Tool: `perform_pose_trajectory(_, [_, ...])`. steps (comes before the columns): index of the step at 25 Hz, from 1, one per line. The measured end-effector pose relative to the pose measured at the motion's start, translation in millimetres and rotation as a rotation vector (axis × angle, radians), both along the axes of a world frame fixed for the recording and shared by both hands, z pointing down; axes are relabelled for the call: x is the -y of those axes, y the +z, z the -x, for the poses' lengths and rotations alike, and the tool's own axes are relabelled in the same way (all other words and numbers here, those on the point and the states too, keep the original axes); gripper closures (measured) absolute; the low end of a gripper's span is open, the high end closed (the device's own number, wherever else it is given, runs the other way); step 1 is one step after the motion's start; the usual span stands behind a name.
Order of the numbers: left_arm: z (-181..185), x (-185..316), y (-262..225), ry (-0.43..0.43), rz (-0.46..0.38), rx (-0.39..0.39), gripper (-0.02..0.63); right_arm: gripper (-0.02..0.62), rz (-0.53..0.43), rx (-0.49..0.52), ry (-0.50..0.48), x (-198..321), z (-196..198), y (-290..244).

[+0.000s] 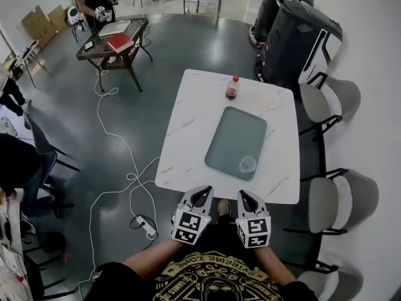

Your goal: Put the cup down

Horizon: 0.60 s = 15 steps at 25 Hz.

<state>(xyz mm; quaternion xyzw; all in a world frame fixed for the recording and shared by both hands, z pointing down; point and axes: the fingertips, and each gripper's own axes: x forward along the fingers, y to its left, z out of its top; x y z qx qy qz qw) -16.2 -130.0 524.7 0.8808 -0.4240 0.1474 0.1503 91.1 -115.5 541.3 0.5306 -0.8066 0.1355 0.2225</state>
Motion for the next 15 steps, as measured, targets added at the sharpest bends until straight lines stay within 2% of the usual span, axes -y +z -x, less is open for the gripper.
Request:
perform_pose_trajectory(9, [-10.2,-26.8,-7.6,0.067,0.002,-0.057,0.598,0.589,-0.022,-0.010,0.024,-26.1,1.0,-14.1])
perform_pose_trajectory(15, [-16.0,-36.3,-15.7,0.063,-0.008,-0.061,0.598,0.589,-0.041,0.011,0.017,-34.5,-4.1,-27.8])
